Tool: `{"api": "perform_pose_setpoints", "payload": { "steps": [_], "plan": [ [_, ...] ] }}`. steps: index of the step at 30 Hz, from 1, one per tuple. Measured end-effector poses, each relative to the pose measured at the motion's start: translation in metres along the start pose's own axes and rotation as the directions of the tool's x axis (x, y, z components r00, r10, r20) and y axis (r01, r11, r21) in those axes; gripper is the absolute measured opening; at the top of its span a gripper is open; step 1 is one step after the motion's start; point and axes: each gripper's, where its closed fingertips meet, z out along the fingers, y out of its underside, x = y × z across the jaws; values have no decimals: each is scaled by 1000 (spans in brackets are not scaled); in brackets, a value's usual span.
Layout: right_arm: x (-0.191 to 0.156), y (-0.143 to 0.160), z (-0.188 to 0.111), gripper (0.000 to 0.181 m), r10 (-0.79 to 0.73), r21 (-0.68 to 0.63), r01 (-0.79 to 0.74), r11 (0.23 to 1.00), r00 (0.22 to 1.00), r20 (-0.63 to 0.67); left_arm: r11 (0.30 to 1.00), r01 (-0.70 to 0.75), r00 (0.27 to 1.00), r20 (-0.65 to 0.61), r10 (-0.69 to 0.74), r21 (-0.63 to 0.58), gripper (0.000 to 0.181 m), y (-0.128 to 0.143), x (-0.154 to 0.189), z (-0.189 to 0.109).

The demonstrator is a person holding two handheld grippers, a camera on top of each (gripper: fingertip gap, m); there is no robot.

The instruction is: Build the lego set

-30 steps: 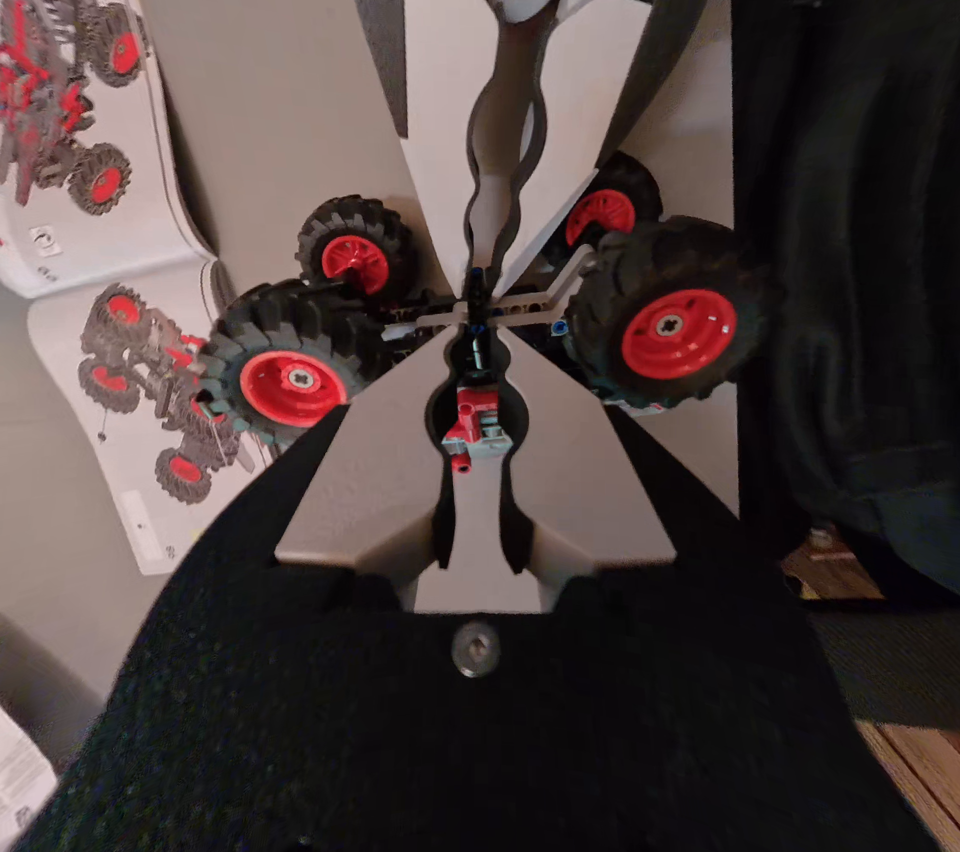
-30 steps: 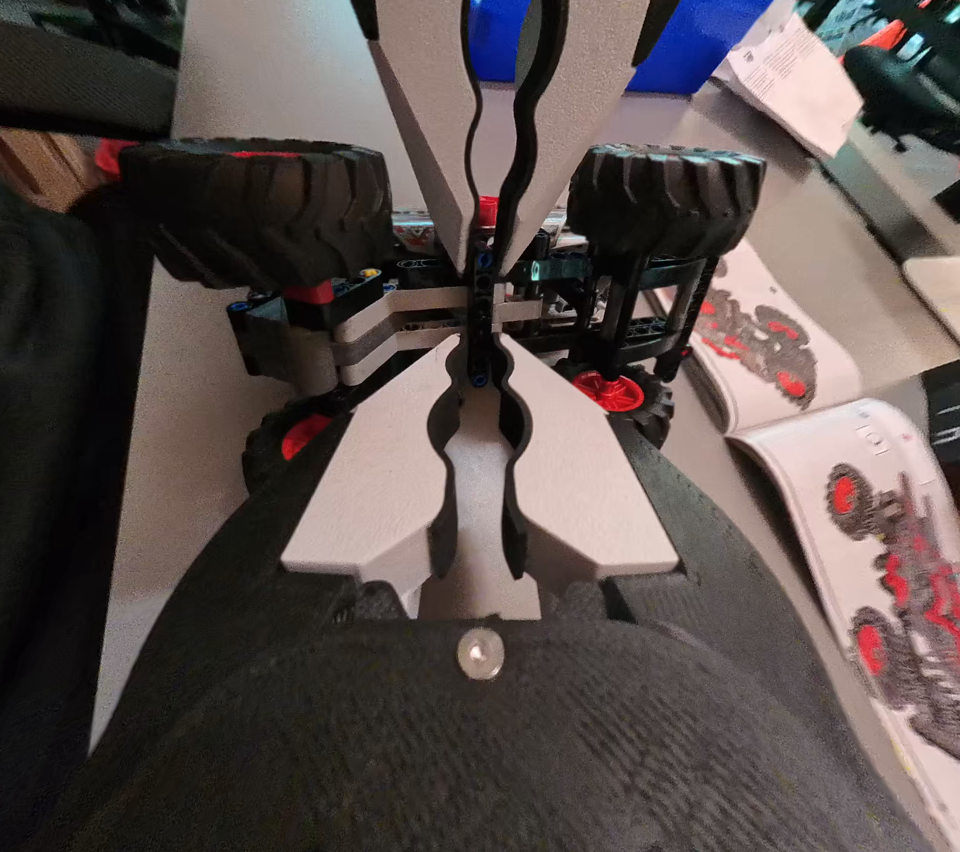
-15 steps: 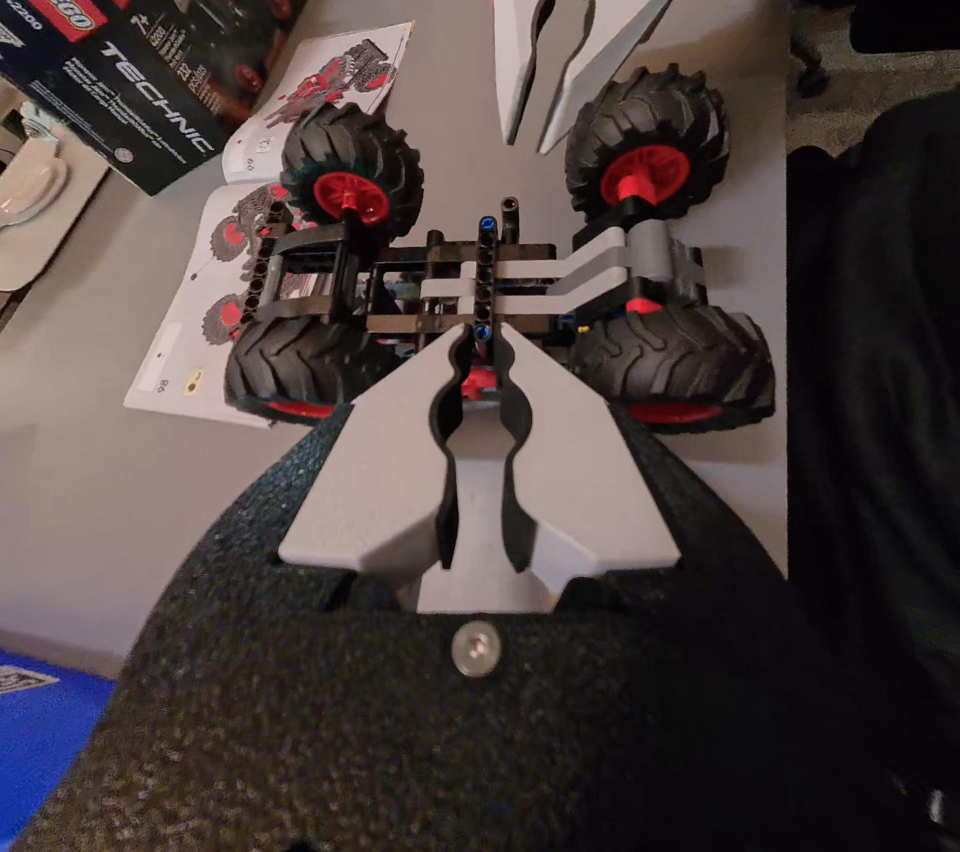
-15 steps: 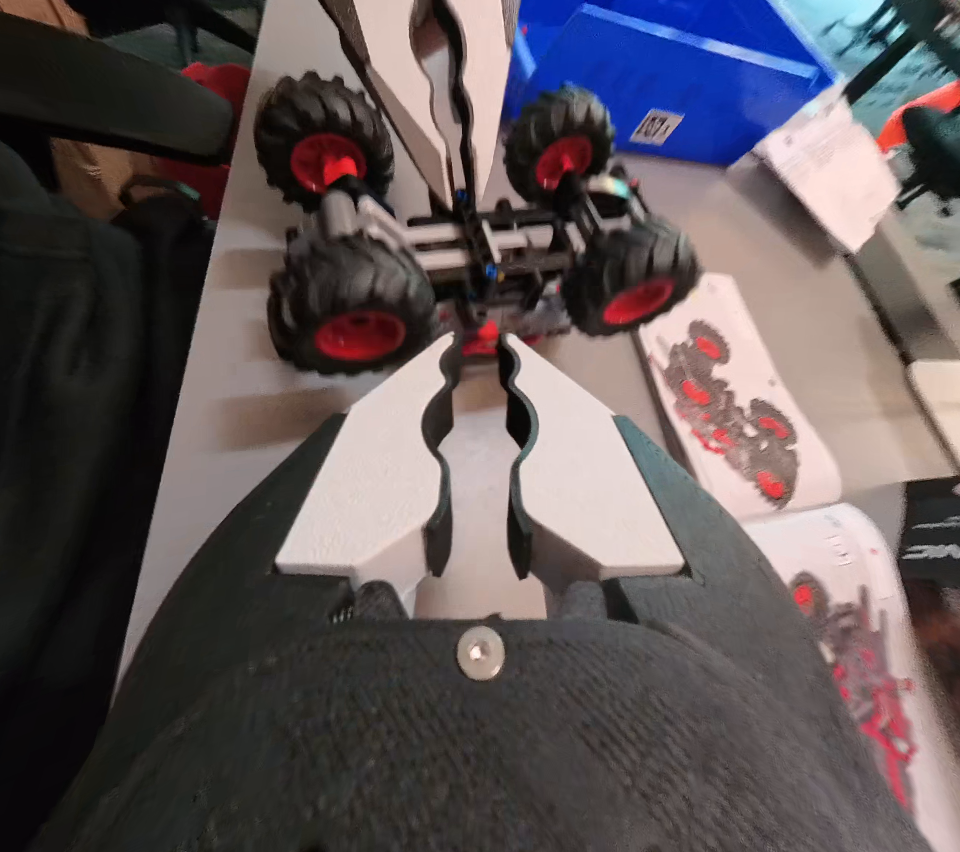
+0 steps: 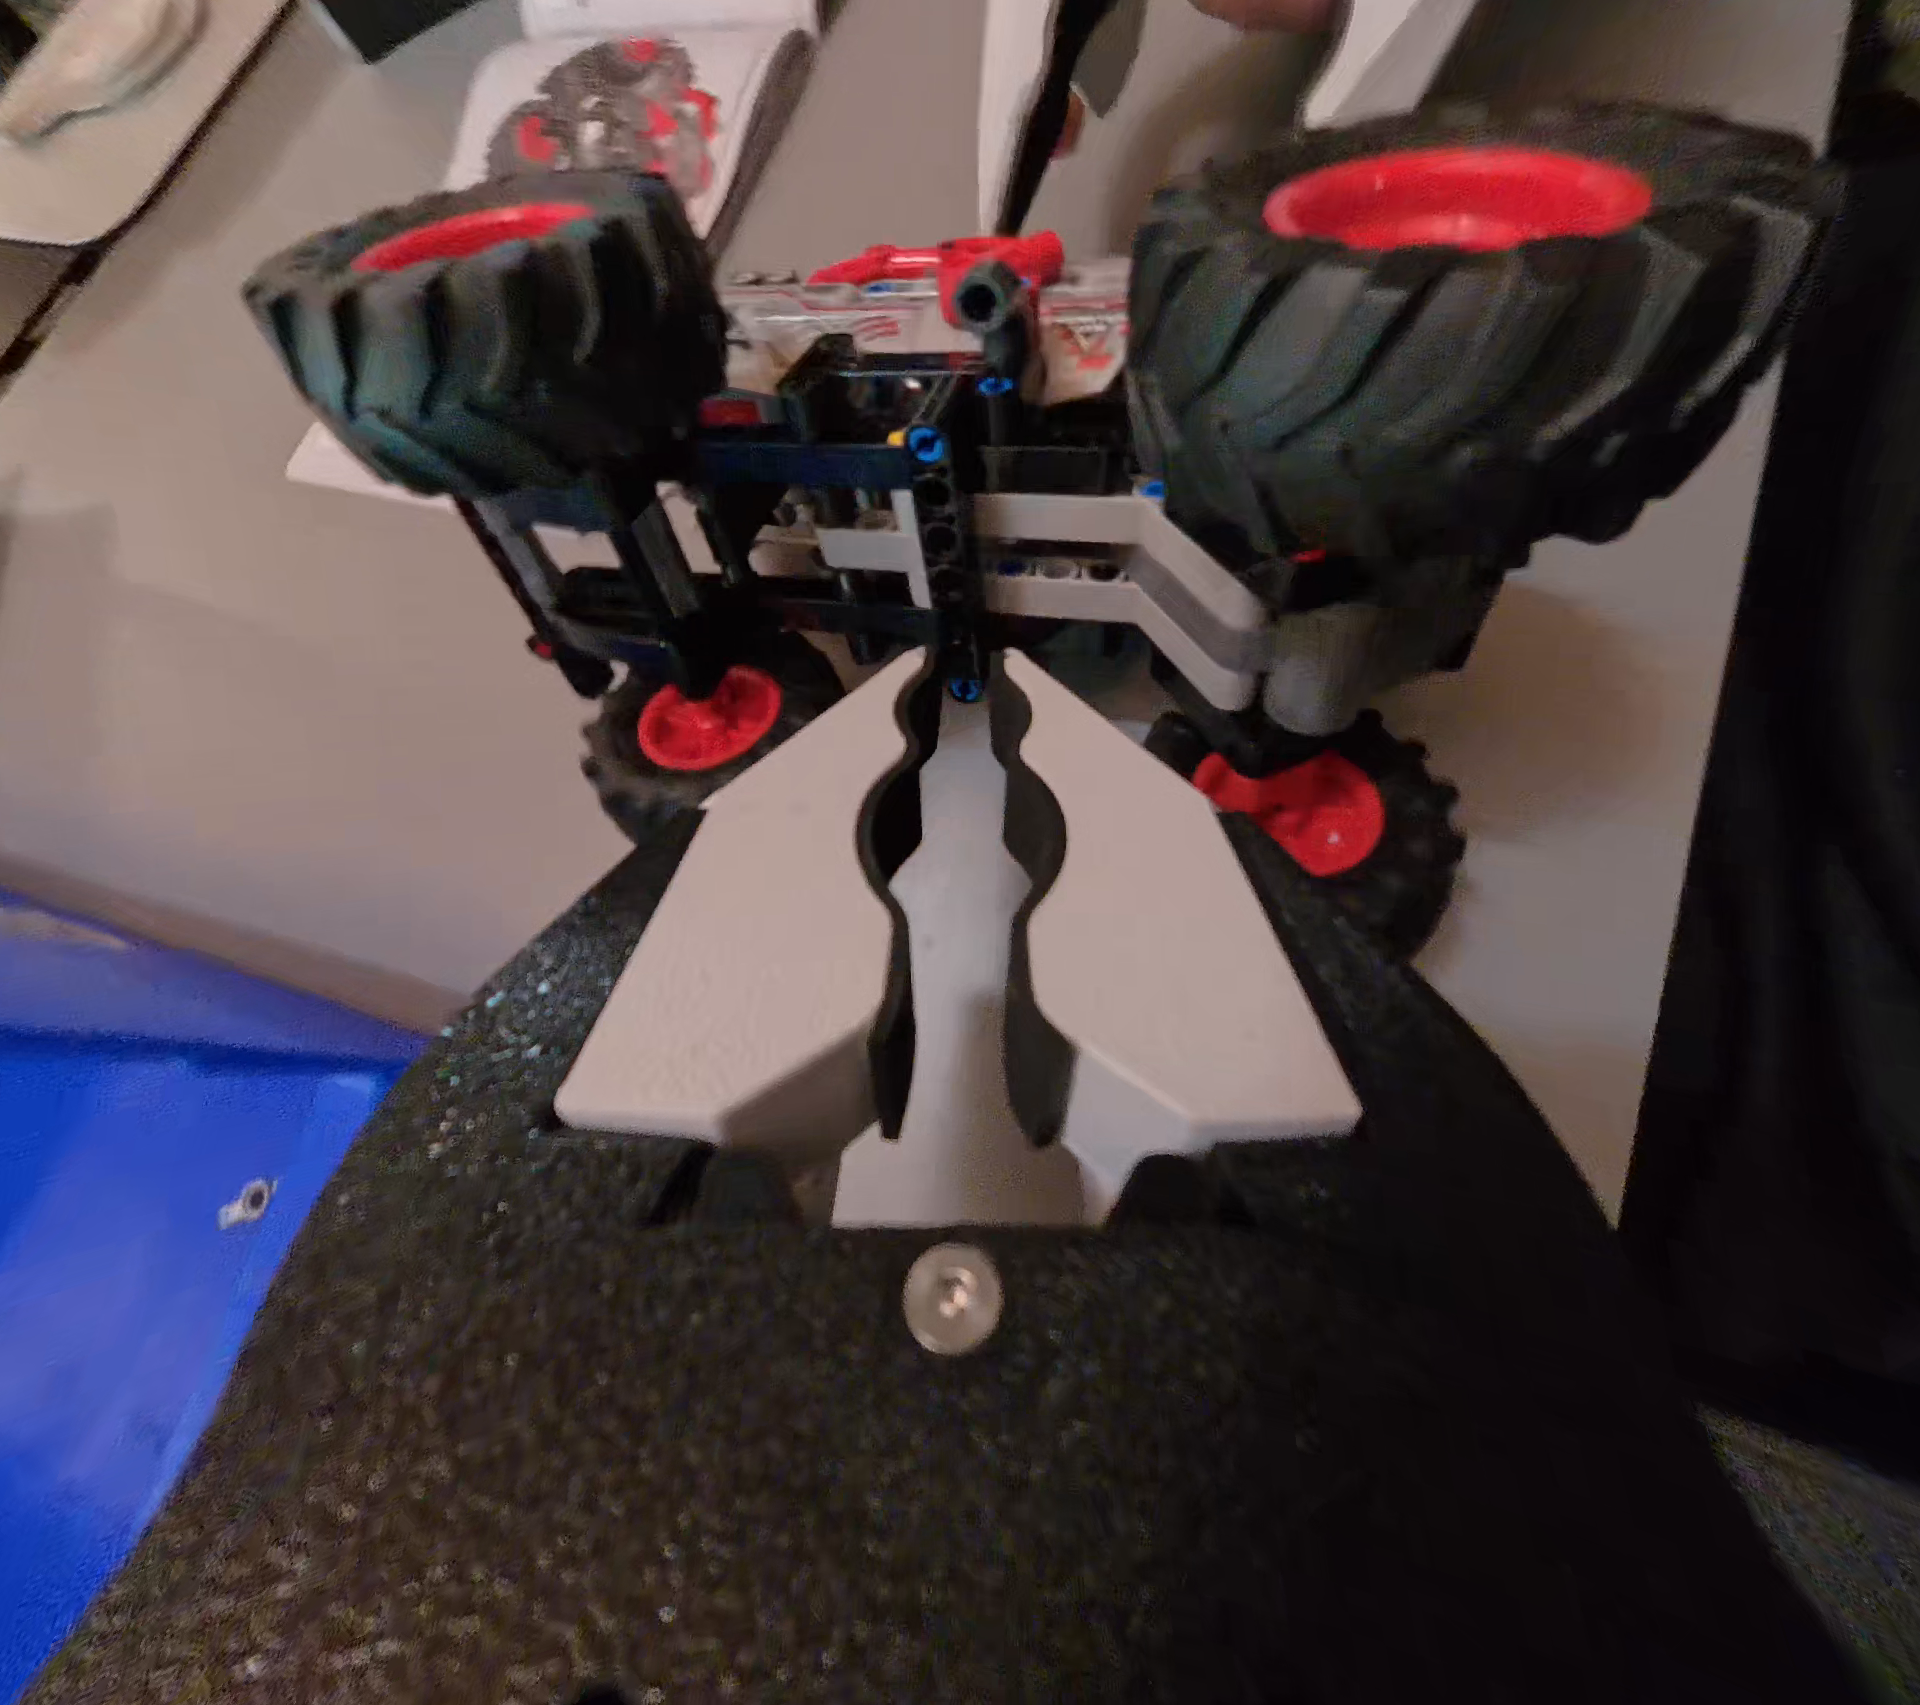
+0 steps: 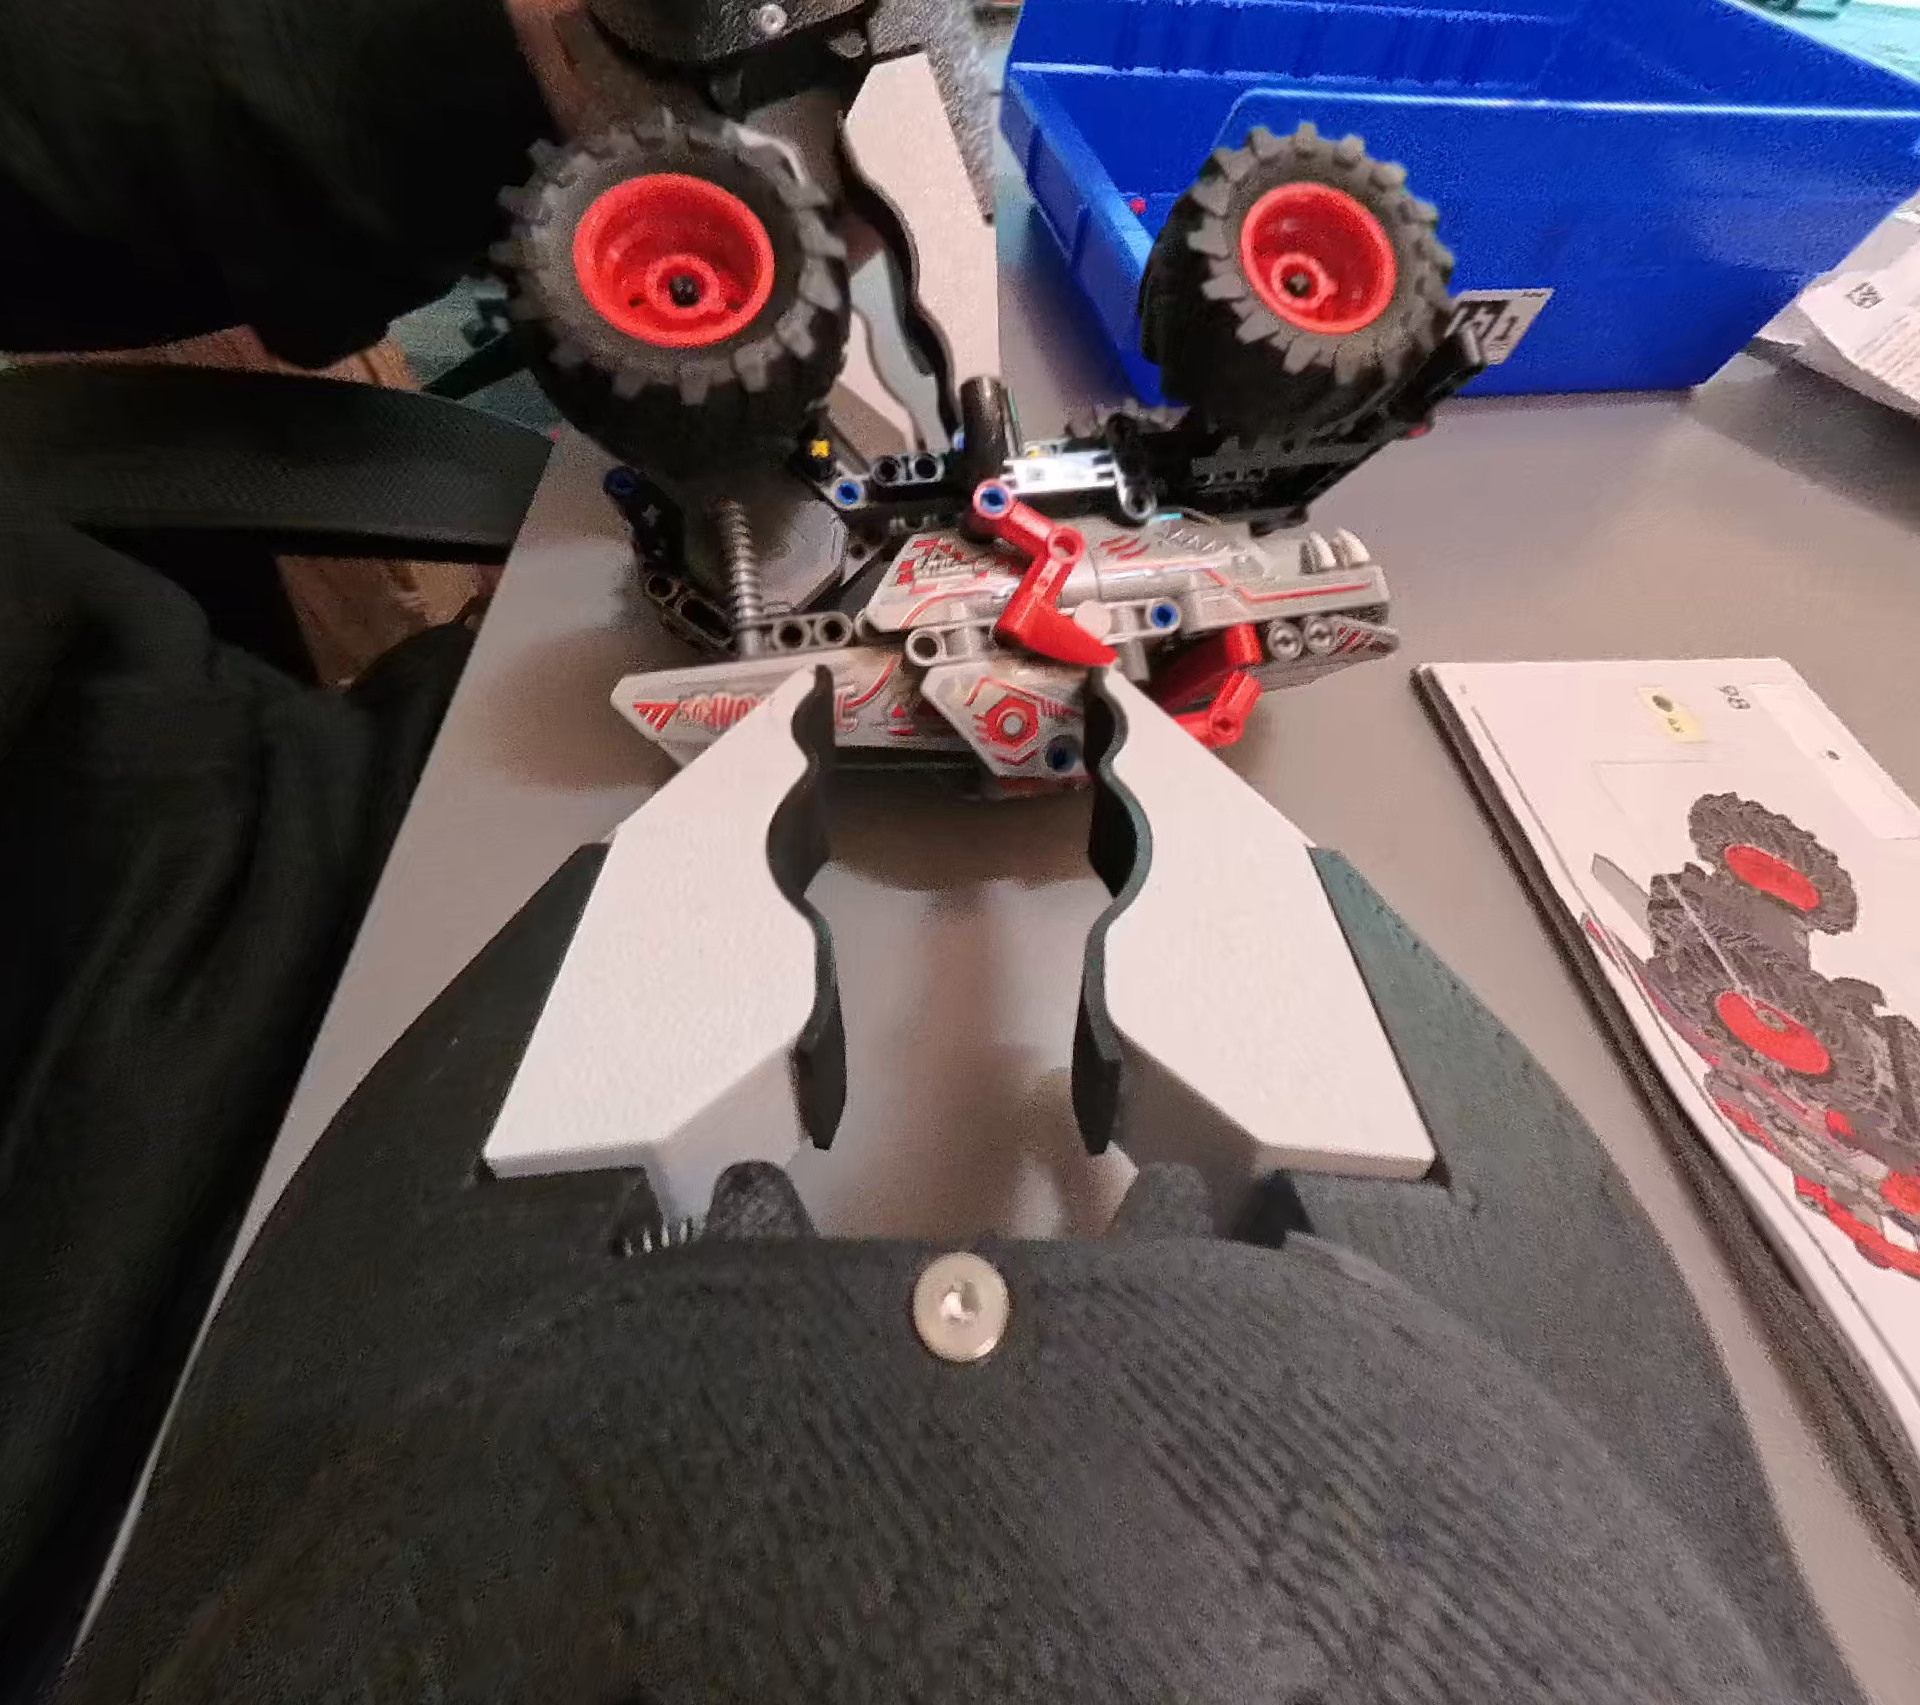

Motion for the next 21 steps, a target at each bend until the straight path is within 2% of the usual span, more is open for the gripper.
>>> {"api": "perform_pose_setpoints", "payload": {
  "steps": [9, 11, 14, 18, 21],
  "plan": [
    [29, 0, 0, 40, -7, -49, 3, 999, 998, -67, 974, 219, 970, 97, -224, 57, 6, -5, -11, 11],
    [34, -1, 1, 46, -15, -51, 11, 999, 997, -73, 973, 225, 969, 93, -229, 48, 6, -4, -13, 11],
    [34, -2, 3, 45, -23, -53, 19, 998, 998, -67, 971, 233, 970, 63, -236, 51, 6, -4, -16, 5],
    [35, -1, -7, 56, -60, -74, 54, 996, 995, -76, 977, 182, 974, 114, -195, 113, 4, -18, -45, -40],
    [40, -11, -22, 58, -78, -32, 76, 997, 992, -101, 992, 118, 953, 276, -123, 35, 1, -8, -105, -86]
  ]
}}
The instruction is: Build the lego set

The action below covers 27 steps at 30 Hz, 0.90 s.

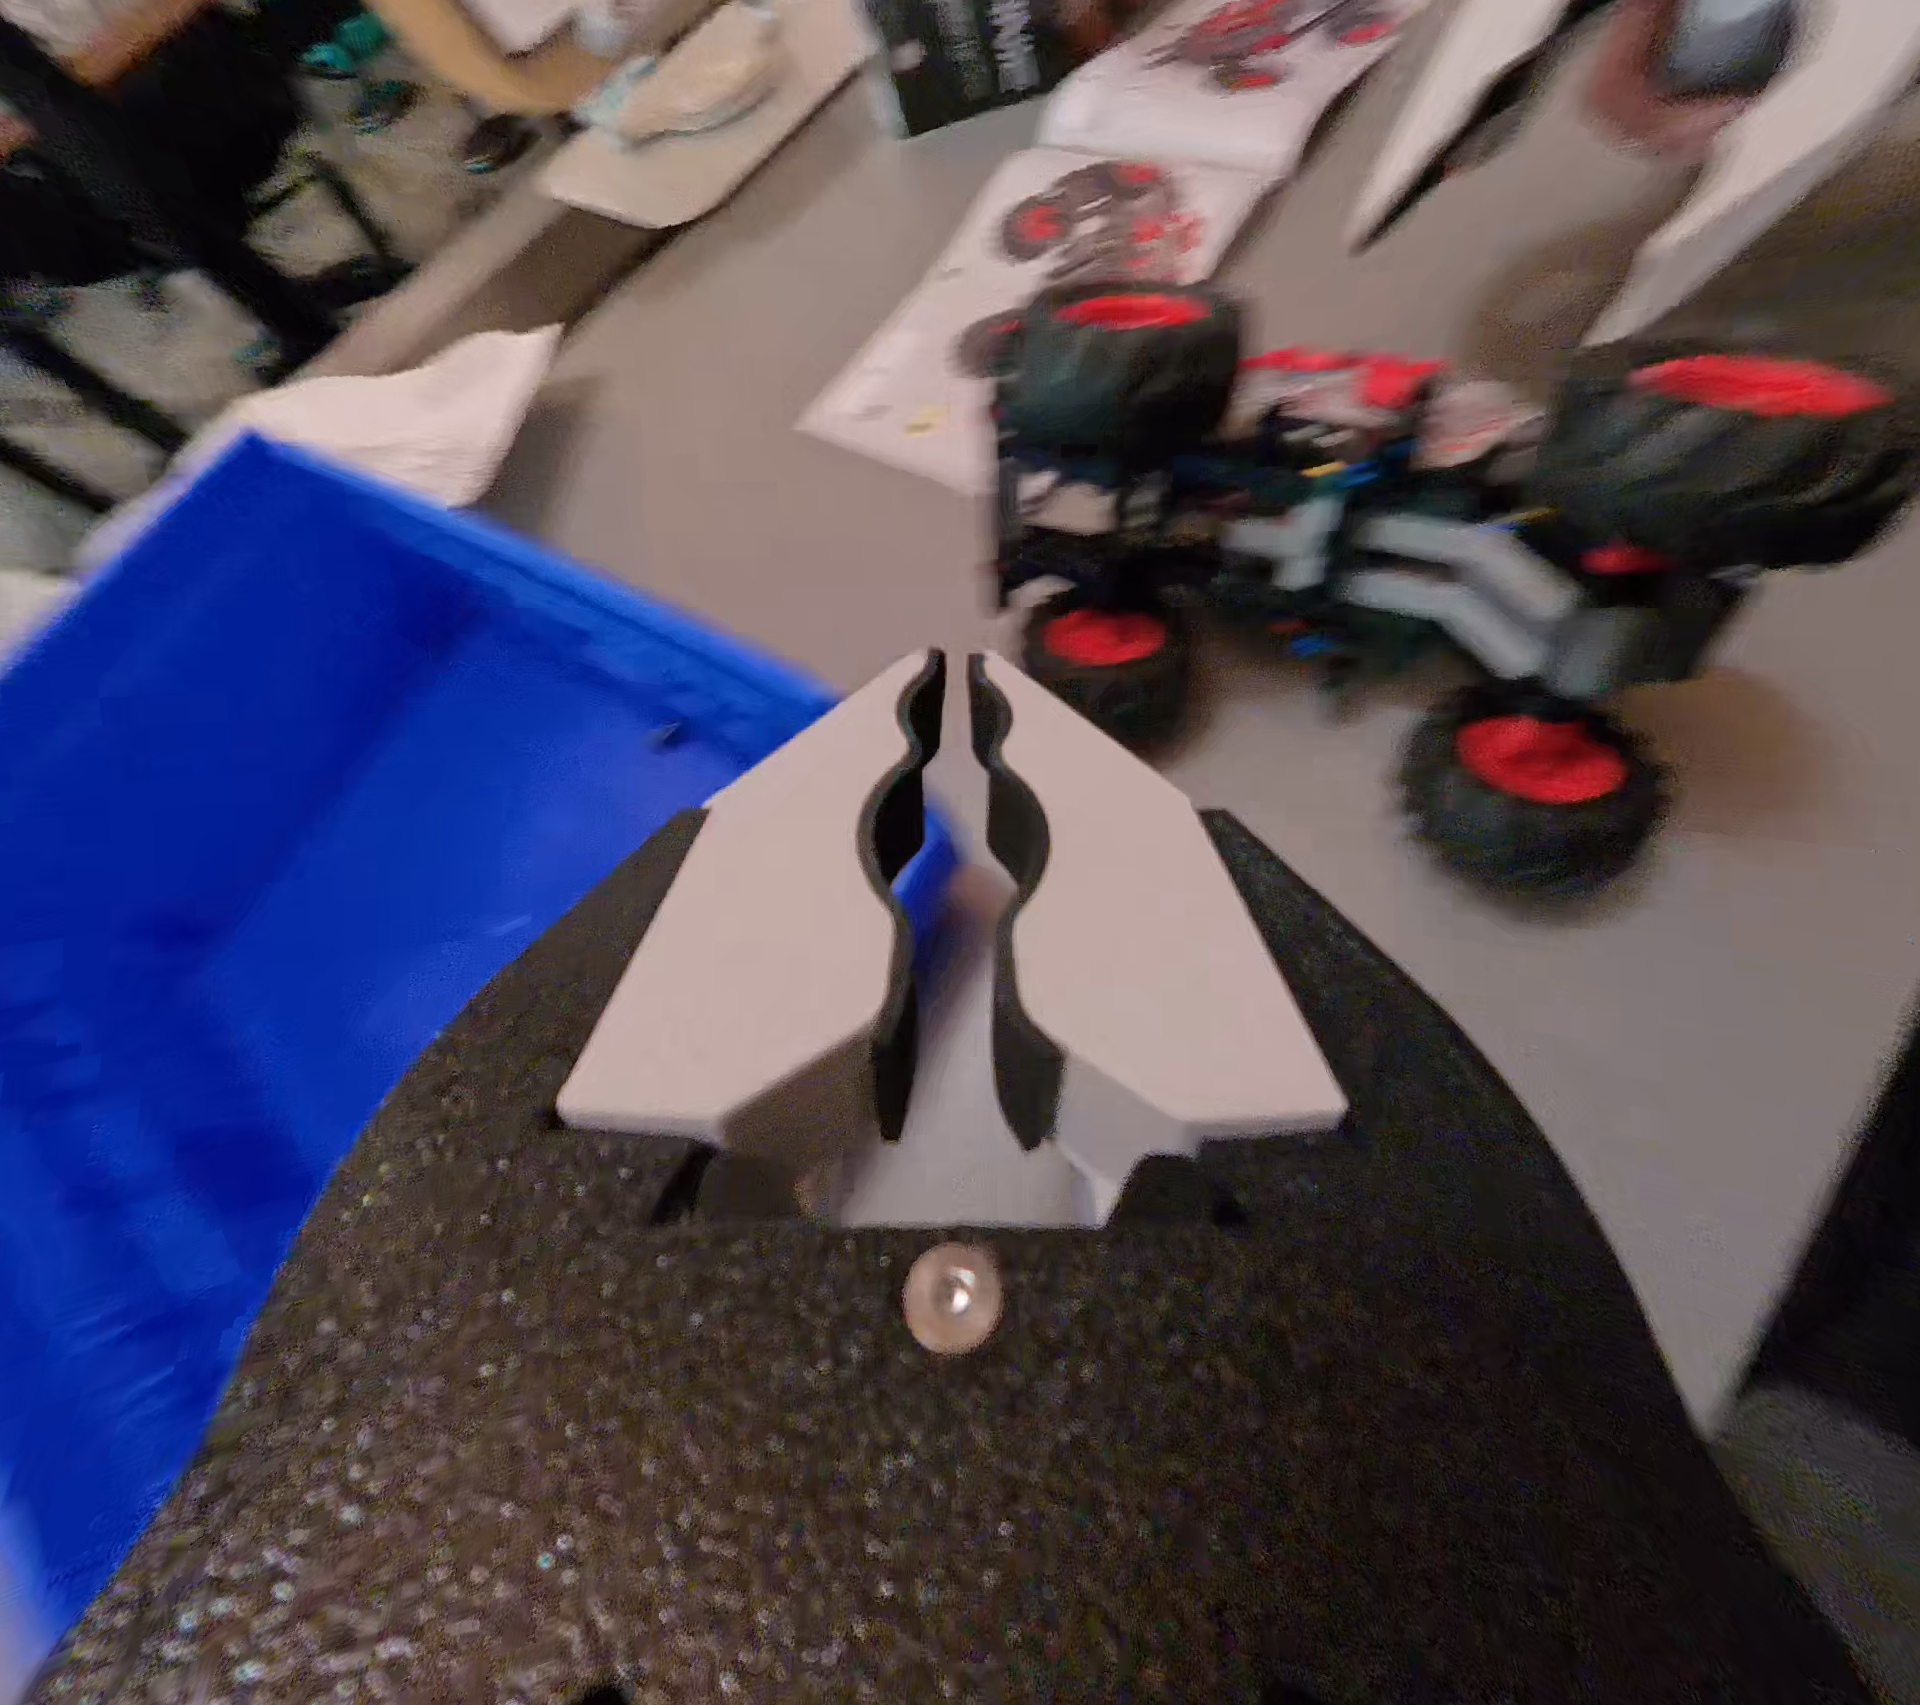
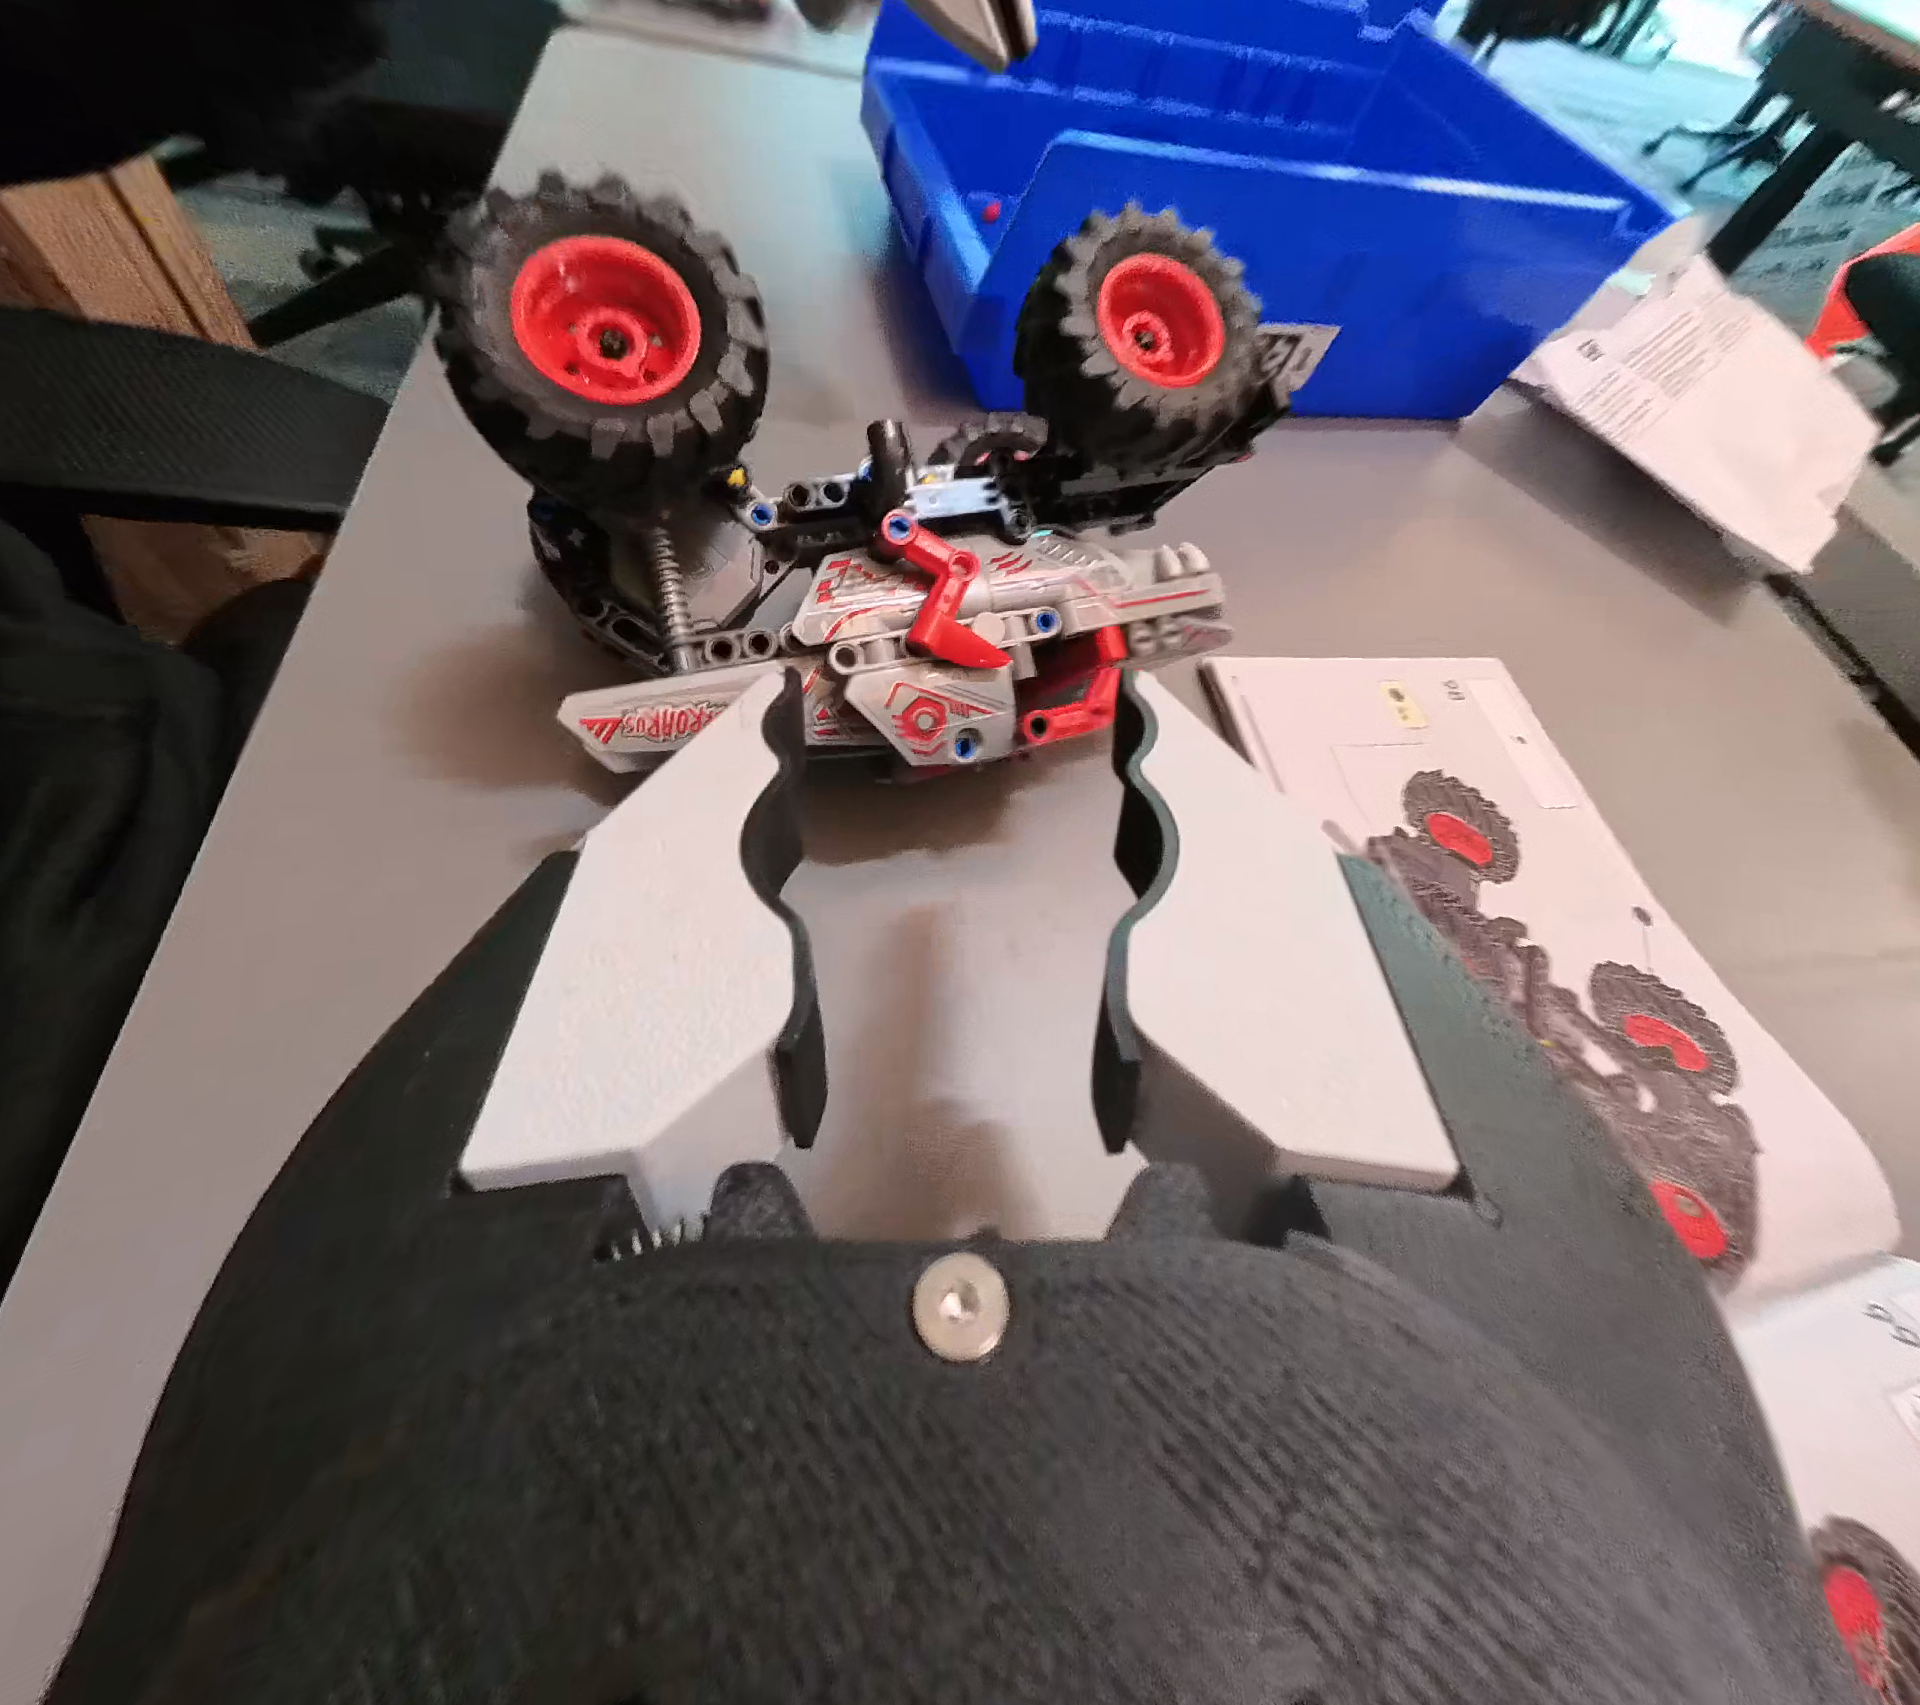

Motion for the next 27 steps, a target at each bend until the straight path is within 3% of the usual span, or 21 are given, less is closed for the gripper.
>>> {"api": "perform_pose_setpoints", "payload": {
  "steps": [2, 5, 8, 11, 14, 20, 27],
  "plan": [
    [12, -7, -9, 57, 15, 43, -13, 999, 999, -49, 986, -74, 997, -35, 69, -150, 2, 24, -35, -5],
    [41, -1, -17, 55, 32, 46, -25, 999, 986, -166, 896, -170, 970, -228, 80, -411, 2, 75, -60, 1],
    [60, 10, -21, 55, 72, 46, -63, 997, 970, -233, 822, -283, 904, -425, 56, -494, 4, 103, -63, 9],
    [68, 20, -22, 55, 84, 45, -74, 996, 959, -270, 690, -413, 846, -530, 50, -595, 14, 133, -75, 4],
    [71, 32, -19, 56, 78, 19, -76, 997, 959, -271, 589, -512, 803, -592, 70, -625, 23, 148, -84, 0],
    [76, 32, -18, 56, 101, 59, -90, 994, 967, -233, 519, -621, 701, -713, 32, -587, 19, 159, -70, -5],
    [80, 41, -21, 57, 126, 58, -116, 992, 967, -223, 535, -662, 646, -761, 55, -524, 7, 159, -59, 3]
  ]
}}
